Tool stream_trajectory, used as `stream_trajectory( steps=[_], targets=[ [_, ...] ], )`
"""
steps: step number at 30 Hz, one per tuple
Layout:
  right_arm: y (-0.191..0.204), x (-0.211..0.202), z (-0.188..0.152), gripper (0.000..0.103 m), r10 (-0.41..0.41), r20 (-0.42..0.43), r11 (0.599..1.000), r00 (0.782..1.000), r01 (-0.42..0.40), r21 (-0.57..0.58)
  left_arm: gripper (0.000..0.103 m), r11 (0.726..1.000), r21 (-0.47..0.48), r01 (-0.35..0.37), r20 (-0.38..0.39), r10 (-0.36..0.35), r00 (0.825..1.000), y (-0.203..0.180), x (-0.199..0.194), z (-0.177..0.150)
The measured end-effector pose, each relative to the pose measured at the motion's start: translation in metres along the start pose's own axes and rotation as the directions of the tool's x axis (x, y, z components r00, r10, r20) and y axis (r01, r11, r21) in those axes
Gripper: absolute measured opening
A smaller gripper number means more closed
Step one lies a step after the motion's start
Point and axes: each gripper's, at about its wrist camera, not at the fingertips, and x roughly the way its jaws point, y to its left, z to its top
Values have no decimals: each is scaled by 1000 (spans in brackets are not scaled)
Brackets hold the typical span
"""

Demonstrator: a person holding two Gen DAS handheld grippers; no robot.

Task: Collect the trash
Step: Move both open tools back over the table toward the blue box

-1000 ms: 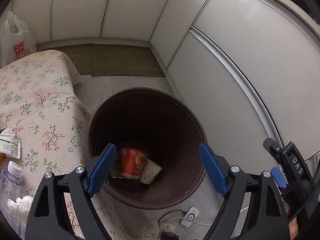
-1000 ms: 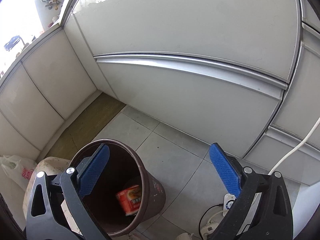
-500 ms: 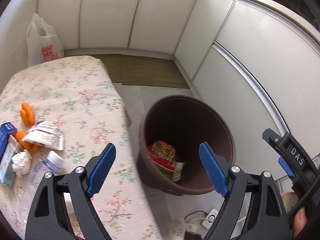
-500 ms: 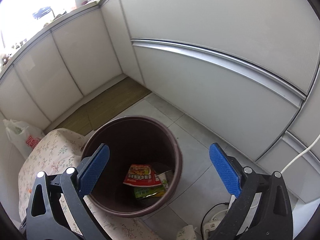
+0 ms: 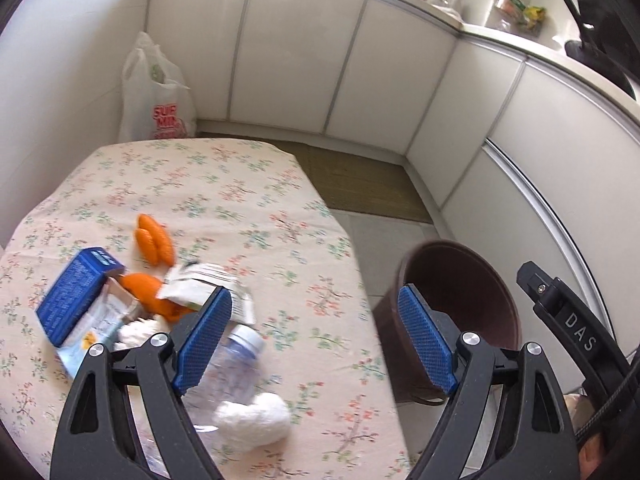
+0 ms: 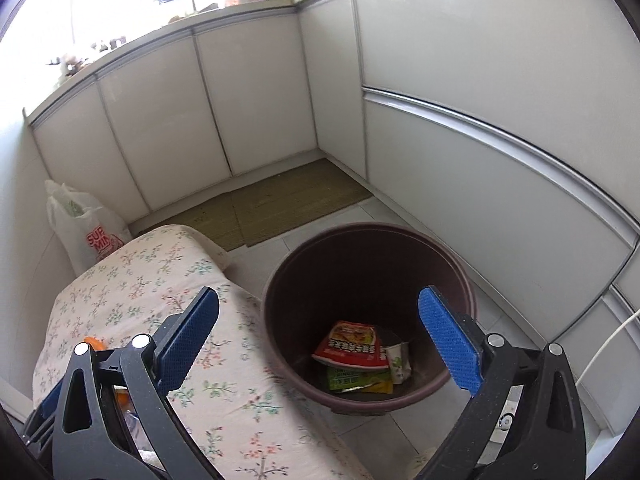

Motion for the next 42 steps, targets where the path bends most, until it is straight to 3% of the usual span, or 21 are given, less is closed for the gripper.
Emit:
stream_trajectory(
  steps=[10,26,30,37,42],
  targets=[
    [74,-3,-18,96,19,11,983,1000,-16,-183,83,995,-65,-69,4,69,998,74,-4,9],
    [186,11,-59,96,93,-86,932,992,-117,-344,83,966,-157,-204,-79,194,978,184,-1,12],
    [211,17,-70,96,102,-124,914,987,-142,-380,83,955,-176,-240,-140,218,966,211,7,11],
    [241,29,-90,96,115,-211,888,971,-196,-416,83,951,-138,-277,-290,229,929,251,30,13],
    [257,30,-101,96,127,-243,866,962,-227,-445,83,952,-115,-284,-336,231,913,264,47,16]
  ],
)
